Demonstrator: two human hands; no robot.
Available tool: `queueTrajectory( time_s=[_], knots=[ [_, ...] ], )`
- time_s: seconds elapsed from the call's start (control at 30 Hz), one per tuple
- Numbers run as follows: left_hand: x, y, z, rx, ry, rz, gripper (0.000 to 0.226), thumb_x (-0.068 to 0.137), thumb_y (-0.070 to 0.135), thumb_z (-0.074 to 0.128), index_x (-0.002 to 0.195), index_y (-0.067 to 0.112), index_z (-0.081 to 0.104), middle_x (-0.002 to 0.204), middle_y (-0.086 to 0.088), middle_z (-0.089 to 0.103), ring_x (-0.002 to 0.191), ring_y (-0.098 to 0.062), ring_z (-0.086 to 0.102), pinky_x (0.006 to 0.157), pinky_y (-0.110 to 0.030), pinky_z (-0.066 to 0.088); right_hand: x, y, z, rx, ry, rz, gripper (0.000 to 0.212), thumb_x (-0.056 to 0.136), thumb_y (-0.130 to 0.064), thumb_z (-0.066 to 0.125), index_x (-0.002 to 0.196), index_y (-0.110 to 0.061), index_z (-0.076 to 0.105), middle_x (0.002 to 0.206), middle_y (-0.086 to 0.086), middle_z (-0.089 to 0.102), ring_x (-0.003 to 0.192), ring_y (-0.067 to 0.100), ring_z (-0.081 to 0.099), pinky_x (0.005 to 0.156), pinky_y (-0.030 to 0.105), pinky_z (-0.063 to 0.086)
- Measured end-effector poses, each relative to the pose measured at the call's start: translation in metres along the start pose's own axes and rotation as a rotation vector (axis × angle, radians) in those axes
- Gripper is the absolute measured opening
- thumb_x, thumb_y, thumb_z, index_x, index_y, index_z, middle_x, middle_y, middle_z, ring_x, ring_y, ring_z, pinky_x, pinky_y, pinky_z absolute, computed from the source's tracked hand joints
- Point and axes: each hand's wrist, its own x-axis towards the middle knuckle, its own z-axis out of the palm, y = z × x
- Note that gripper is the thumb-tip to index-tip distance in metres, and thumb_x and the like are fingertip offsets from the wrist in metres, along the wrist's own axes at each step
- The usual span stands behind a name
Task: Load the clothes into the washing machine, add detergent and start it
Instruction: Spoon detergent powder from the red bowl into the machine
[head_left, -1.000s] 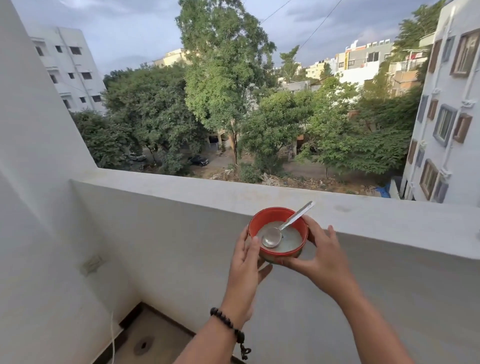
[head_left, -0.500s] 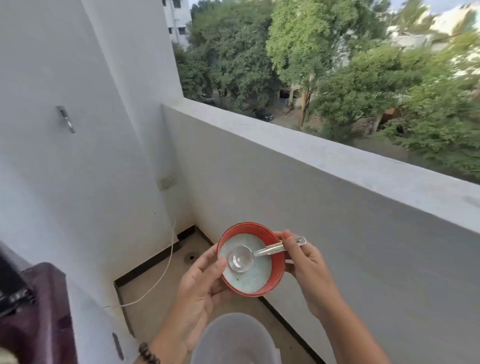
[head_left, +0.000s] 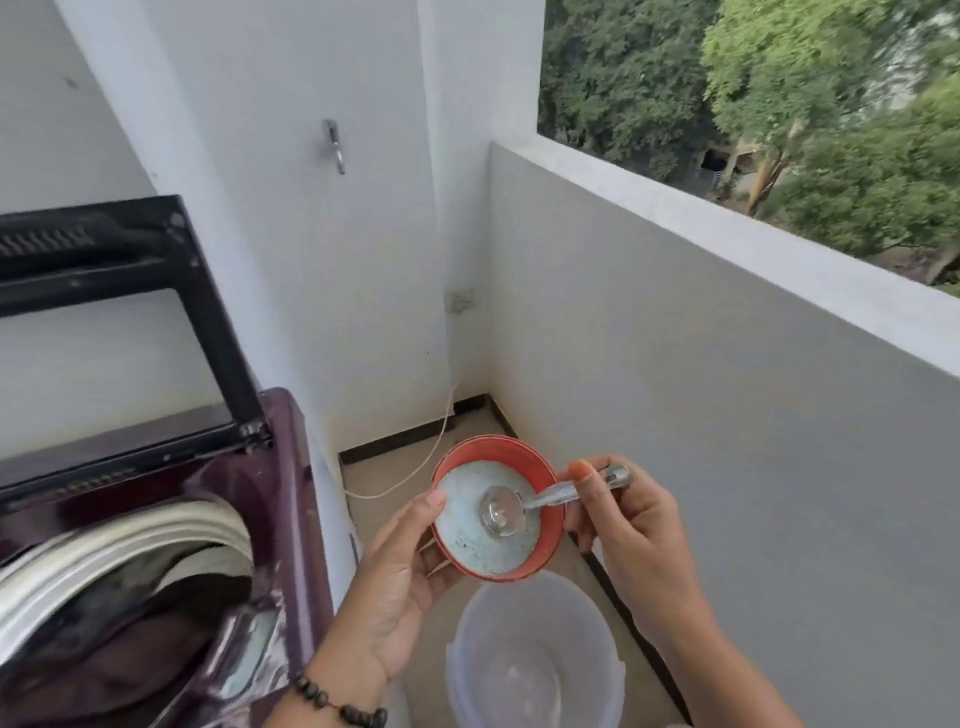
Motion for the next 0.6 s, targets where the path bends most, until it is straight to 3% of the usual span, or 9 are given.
queueTrajectory(
  time_s=[0.13, 0.27, 0.5, 0.6],
  knots=[
    [-0.007, 0.008, -0.029, -0.074, 0.065, 0.004, 0.050, 0.069, 0.037, 0.070, 0.113, 0.013, 0.069, 0.103, -0.010, 0.071, 0.094, -0.023, 0.062, 0.076, -0.037, 0.053, -0.014, -0.002, 0.032, 0.001, -0.097, 0.002, 0.032, 0.097, -0.025, 0.044, 0.095, -0.008, 0.071, 0.075, 0.011, 0.070, 0.057, 0.017, 0.051, 0.056, 0.023, 0.045],
    [-0.009, 0.018, -0.068, -0.085, 0.095, 0.027, 0.057, 0.071, 0.039, 0.071, 0.121, 0.011, 0.067, 0.123, -0.018, 0.066, 0.107, -0.027, 0.061, 0.085, -0.041, 0.052, -0.027, 0.013, 0.067, -0.011, -0.193, 0.044, 0.030, 0.100, -0.029, 0.045, 0.107, -0.018, 0.072, 0.094, 0.012, 0.072, 0.066, 0.019, 0.058, 0.061, 0.030, 0.050],
    [-0.026, 0.044, -0.133, -0.053, 0.082, 0.073, 0.051, 0.078, 0.037, 0.064, 0.121, 0.009, 0.065, 0.118, -0.017, 0.069, 0.108, -0.031, 0.065, 0.089, -0.041, 0.051, -0.058, 0.024, 0.139, -0.032, -0.377, 0.094, 0.027, 0.096, -0.034, 0.050, 0.112, -0.025, 0.070, 0.107, 0.009, 0.071, 0.076, 0.021, 0.061, 0.064, 0.030, 0.048],
    [-0.033, 0.056, -0.161, -0.062, 0.103, 0.089, 0.046, 0.080, 0.035, 0.062, 0.117, 0.008, 0.067, 0.111, -0.016, 0.072, 0.093, -0.024, 0.070, 0.077, -0.035, 0.056, -0.071, 0.025, 0.168, -0.044, -0.438, 0.118, 0.033, 0.091, -0.044, 0.050, 0.109, -0.025, 0.071, 0.103, 0.008, 0.071, 0.076, 0.024, 0.062, 0.065, 0.030, 0.048]
  ],
)
